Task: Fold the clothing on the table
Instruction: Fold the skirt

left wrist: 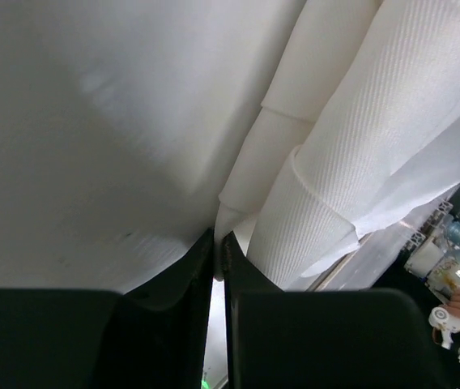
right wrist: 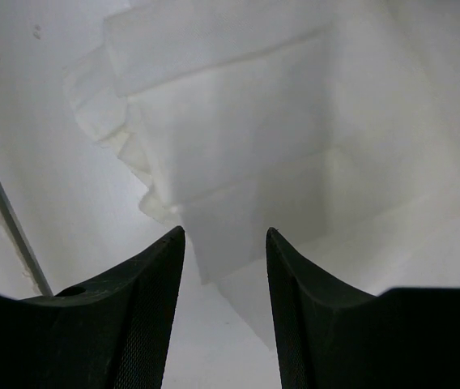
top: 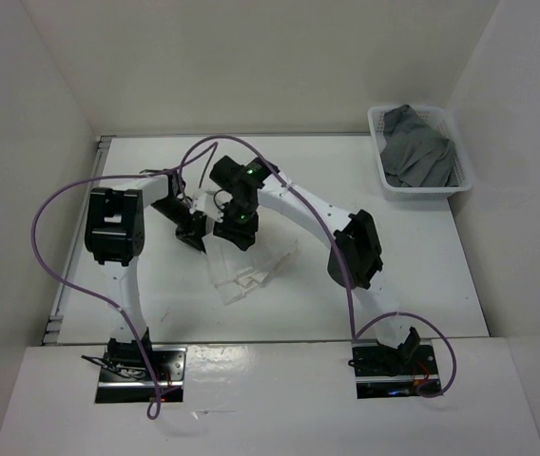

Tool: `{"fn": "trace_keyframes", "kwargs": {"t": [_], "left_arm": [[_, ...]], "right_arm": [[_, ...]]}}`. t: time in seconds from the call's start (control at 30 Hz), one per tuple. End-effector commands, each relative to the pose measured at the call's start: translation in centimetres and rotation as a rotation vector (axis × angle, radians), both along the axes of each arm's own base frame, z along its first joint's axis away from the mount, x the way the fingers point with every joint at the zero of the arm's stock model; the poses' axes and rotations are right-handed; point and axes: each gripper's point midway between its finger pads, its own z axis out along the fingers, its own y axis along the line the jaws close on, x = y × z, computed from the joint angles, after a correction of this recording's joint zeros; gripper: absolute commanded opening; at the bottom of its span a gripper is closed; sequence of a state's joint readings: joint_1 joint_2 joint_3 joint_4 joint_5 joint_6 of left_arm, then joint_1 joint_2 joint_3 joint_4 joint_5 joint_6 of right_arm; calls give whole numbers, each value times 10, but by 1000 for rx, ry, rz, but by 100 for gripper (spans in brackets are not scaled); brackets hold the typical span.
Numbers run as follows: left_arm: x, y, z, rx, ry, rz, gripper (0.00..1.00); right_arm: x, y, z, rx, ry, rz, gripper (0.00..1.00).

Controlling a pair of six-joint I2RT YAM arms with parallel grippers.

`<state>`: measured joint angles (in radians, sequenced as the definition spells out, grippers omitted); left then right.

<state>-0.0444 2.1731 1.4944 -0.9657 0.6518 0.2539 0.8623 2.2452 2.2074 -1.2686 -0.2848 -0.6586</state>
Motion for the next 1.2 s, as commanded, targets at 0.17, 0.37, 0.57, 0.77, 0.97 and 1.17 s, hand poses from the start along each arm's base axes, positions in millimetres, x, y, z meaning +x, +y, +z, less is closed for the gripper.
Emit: {"fn": "trace_keyframes", "kwargs": {"t": [0.17, 0.37, 0.57, 0.77, 0.97, 1.17], "left_arm": [[26, 45, 43, 100, -220, 56, 33], [18, 93, 122, 223, -404, 155, 59], [22, 86, 174, 148, -562, 177, 70], [23, 5, 163, -200, -426, -33, 70], [30, -51, 154, -437, -320, -176, 71], [20, -96, 132, -515, -257, -282, 72]], "right_arm": [[60, -64, 43, 81, -33, -247, 50], [70, -117, 37, 49, -37, -365, 51], [68, -160, 20, -5, -76, -475, 51], [66, -213, 21, -24, -99, -611, 51], [47, -252, 14, -58, -119, -726, 59], [24, -289, 11, -86, -123, -835, 65]]}}
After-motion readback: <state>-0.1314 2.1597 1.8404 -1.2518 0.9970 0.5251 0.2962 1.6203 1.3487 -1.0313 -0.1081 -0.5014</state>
